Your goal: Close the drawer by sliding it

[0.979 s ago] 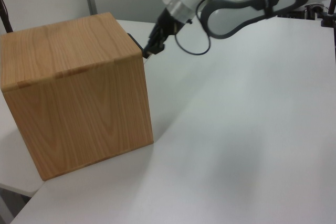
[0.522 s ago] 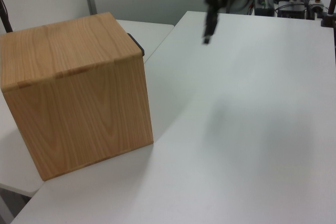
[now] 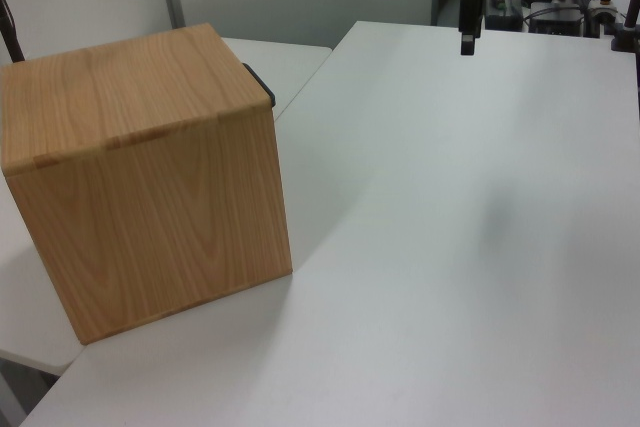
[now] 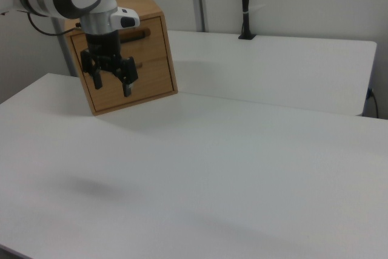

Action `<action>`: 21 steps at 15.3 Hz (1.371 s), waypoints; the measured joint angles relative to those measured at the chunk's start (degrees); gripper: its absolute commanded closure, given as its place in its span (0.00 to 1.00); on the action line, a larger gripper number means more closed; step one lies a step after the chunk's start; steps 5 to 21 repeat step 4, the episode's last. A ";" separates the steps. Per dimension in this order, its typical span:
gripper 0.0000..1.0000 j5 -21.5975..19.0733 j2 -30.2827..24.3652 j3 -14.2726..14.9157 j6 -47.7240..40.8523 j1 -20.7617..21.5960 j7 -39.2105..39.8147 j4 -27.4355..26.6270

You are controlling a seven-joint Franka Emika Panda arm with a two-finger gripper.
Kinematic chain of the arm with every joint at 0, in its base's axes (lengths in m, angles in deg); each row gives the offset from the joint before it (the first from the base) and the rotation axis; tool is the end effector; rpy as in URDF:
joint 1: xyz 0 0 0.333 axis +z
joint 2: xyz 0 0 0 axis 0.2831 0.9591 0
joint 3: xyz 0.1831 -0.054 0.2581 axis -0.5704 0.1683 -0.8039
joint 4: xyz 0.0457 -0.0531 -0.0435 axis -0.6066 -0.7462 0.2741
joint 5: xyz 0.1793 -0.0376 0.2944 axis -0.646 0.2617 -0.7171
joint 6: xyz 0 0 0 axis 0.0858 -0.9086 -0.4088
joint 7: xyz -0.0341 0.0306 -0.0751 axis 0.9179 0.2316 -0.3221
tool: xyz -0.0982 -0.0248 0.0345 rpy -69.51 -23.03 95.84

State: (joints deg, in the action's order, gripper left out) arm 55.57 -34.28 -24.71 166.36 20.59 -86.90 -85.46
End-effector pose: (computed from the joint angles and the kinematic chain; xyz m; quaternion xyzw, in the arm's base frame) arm 0.5218 0.0196 0.5863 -0.9990 -0.0264 0.0196 0.0296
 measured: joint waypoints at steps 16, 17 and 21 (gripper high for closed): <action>0.00 3.37 -0.71 -0.02 0.00 -0.32 -6.99 0.46; 0.00 3.37 -0.71 -0.02 0.00 -0.32 -6.99 0.46; 0.00 3.37 -0.71 -0.02 0.00 -0.32 -6.99 0.46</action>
